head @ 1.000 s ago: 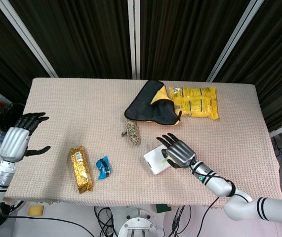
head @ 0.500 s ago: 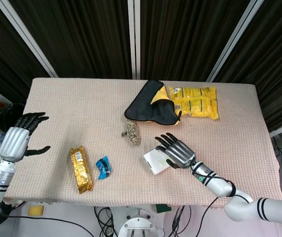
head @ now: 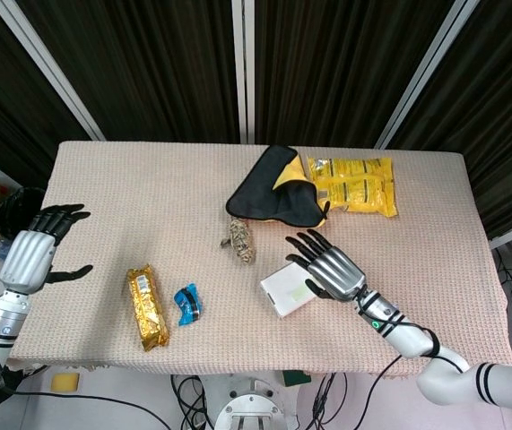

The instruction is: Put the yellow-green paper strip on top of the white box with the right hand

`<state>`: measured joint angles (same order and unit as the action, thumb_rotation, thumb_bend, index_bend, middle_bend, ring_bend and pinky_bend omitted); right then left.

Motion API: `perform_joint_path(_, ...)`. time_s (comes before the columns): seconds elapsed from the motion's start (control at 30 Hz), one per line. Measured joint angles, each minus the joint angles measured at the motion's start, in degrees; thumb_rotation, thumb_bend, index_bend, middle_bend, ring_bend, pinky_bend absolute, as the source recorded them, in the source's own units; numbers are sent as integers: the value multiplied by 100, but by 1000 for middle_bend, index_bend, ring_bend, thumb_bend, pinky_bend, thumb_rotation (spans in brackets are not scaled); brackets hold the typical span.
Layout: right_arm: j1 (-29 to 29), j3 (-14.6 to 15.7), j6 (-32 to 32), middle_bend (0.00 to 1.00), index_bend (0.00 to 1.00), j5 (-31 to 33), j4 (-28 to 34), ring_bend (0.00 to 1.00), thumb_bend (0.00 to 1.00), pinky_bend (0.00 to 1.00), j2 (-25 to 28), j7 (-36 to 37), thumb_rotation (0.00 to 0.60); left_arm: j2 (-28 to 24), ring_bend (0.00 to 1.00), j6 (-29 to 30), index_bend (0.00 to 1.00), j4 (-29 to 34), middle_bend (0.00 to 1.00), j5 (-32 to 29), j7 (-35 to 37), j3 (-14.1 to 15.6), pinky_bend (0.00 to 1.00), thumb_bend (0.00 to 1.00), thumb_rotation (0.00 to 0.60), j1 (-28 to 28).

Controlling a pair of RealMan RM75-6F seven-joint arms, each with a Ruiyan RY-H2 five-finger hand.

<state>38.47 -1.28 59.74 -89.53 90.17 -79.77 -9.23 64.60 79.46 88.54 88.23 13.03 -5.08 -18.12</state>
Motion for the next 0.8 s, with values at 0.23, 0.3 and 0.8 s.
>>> perform_joint_path(0.23, -228, 175, 229, 0, 316, -179, 72, 0, 610, 0, 280, 31, 593, 6, 118, -16, 205, 17, 147, 20, -22, 15, 123, 14, 600, -9)
perform_joint_path(0.3, -261, 232, 195, 0, 318, -179, 117, 0, 650, 0, 337, 16, 568, 6, 118, -19, 204, 23, 147, 26, -33, 27, 123, 15, 600, -5)
perform_joint_path(0.8, -229, 366, -309, 0, 263, -64, 348, 0, 1000, 0, 525, -133, 381, -10, 118, -60, 204, 52, 147, 19, -67, 35, 123, 15, 600, -17)
